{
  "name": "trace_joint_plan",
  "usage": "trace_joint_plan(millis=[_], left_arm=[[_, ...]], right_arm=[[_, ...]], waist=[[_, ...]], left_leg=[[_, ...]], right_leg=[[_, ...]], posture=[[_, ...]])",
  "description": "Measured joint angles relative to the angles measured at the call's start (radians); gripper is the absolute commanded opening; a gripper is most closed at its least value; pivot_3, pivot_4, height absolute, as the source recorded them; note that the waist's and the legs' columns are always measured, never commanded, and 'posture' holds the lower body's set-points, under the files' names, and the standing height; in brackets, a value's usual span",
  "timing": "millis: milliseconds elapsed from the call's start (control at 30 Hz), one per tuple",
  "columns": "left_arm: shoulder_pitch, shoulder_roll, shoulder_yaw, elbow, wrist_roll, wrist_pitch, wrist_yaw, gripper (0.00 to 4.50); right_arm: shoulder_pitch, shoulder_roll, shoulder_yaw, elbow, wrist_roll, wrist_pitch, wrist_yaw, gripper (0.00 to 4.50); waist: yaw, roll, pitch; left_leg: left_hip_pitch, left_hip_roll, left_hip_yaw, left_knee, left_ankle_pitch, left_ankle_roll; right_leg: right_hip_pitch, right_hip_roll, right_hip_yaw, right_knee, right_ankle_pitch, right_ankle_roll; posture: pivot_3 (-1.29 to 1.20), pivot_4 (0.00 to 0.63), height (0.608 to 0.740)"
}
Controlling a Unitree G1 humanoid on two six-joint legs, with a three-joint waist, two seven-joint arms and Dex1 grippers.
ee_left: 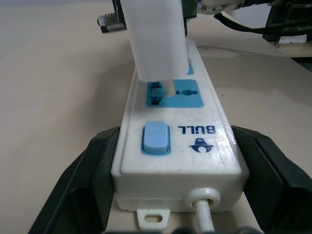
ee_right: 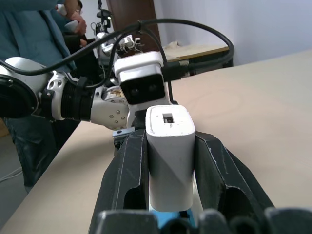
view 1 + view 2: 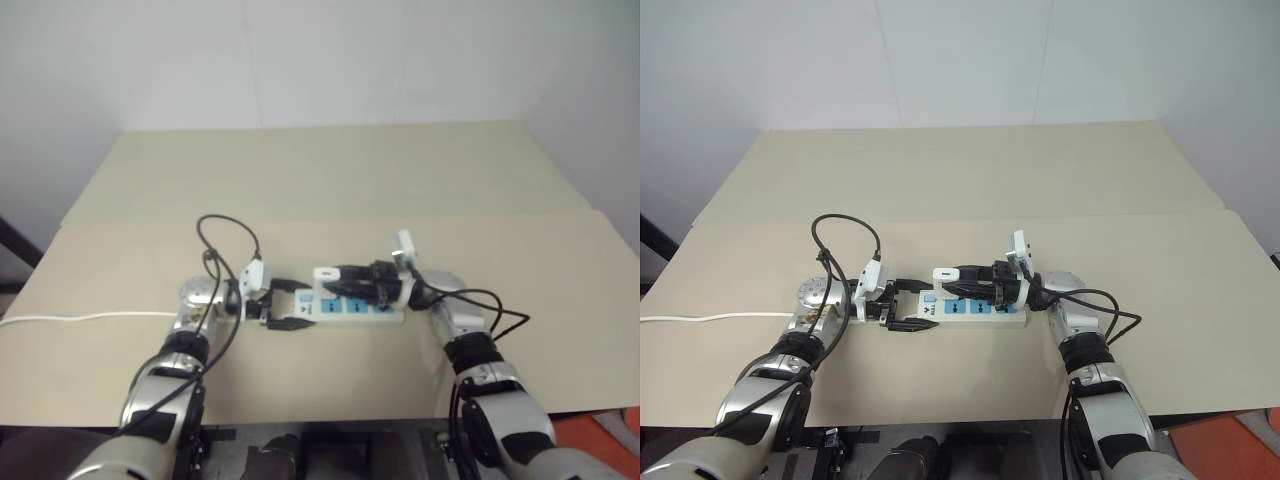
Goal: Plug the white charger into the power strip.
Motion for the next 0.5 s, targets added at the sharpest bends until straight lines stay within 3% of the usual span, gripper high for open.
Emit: trace_joint_plan(millis=[500], left_arm=[[0.008,0.008,0.000,-0.015,-0.001,0.006,-0.001,3.25]], right_arm=[[-0.024,-0.001,-0.026,0.081,-0.012,-0.064,0.017,1.10]], waist=[[-0.002,0.000,0.000]], left_leg=[[0.001,0.000,0.000,-0.001,0.000,0.000]], right_leg=[[0.000,0.001,0.001,0.000,0.000,0.000]], posture=[[0.00,0.150,0.740]])
